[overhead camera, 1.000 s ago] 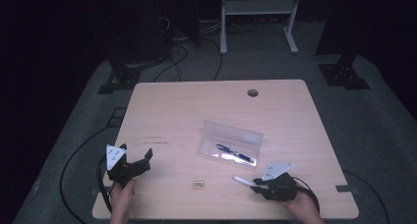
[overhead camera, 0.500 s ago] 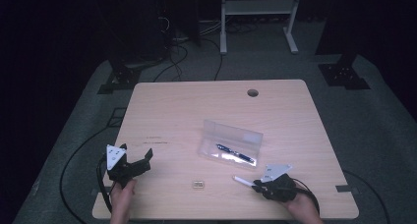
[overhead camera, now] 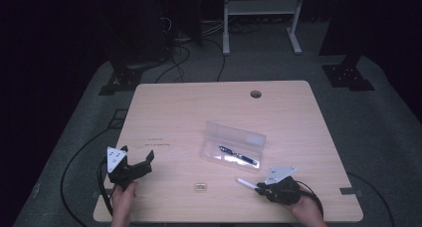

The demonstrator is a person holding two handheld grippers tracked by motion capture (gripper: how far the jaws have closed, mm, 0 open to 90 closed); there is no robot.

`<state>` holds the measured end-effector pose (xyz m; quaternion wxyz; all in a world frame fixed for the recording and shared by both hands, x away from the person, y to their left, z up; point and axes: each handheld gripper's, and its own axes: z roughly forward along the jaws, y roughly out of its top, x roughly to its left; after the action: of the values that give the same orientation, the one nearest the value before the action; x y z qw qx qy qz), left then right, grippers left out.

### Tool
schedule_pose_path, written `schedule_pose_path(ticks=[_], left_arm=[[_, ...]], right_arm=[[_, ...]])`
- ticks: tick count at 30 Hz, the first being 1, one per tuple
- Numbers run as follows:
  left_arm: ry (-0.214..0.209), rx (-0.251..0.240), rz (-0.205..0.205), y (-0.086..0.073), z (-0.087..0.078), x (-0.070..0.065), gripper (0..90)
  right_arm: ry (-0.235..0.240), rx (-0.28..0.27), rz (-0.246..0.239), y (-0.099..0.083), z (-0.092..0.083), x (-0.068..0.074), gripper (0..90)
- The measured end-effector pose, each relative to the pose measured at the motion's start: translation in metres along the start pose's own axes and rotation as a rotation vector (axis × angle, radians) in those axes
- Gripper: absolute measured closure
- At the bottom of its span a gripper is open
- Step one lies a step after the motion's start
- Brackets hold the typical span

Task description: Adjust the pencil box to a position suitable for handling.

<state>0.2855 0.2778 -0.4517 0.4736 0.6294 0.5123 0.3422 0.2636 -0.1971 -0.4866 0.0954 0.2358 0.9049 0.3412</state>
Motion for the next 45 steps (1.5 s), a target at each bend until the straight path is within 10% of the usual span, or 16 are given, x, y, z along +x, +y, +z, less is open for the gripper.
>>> schedule_pose_path(ticks=[45], left_arm=[[0.005,0.005,0.013,0.001,0.0,-0.001,1.1]], right_arm=[[-0.007,-0.029,-0.032,0.075,-0.013,-0.033,78.4]])
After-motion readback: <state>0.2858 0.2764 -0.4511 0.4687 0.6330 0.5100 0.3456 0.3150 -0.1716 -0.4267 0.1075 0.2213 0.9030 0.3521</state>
